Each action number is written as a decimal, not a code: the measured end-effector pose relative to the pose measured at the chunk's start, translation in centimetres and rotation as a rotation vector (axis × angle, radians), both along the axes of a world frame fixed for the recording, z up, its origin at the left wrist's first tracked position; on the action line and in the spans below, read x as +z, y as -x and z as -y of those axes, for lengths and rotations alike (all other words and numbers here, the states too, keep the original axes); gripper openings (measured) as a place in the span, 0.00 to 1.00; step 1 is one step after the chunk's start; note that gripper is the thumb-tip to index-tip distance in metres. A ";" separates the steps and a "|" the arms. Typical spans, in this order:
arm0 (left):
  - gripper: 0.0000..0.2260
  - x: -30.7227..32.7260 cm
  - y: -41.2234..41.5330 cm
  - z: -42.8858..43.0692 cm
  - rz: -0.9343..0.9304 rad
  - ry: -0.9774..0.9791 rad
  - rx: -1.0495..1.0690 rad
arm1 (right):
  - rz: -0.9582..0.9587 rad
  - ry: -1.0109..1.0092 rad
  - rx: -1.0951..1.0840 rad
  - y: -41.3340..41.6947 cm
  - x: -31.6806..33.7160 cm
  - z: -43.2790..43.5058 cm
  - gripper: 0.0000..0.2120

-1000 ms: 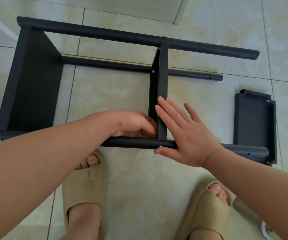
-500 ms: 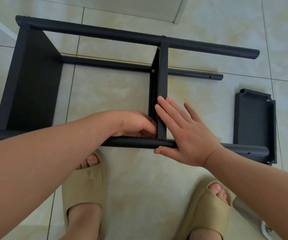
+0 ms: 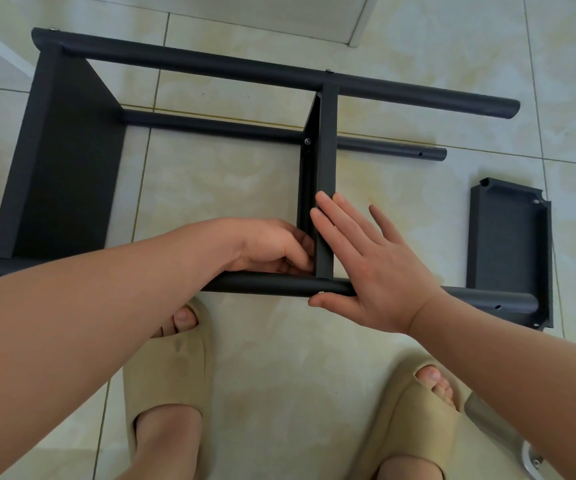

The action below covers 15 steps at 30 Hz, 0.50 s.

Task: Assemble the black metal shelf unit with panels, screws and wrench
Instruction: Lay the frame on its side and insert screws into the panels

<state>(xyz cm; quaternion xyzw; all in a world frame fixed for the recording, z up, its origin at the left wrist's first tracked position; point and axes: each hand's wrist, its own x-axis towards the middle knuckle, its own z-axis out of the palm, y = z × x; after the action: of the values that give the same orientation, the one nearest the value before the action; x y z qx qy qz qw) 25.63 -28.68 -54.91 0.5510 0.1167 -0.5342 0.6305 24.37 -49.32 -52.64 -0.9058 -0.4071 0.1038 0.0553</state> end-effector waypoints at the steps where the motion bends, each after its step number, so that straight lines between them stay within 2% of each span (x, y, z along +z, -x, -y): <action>1: 0.07 0.0 0.0 0.0 0.003 -0.011 -0.020 | -0.002 0.001 -0.001 0.0 0.0 0.0 0.46; 6: 0.05 0.0 -0.1 0.1 0.059 -0.118 -0.072 | -0.006 0.006 -0.001 0.0 0.0 0.0 0.47; 15: 0.07 -0.4 -0.1 -0.1 0.027 -0.046 -0.014 | 0.004 -0.010 0.000 0.1 0.0 0.0 0.46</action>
<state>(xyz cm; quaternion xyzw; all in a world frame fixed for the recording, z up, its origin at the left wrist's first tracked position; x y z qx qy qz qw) 25.72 -28.55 -55.33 0.5734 0.1164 -0.5281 0.6154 24.30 -49.31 -52.66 -0.9057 -0.4075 0.1002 0.0590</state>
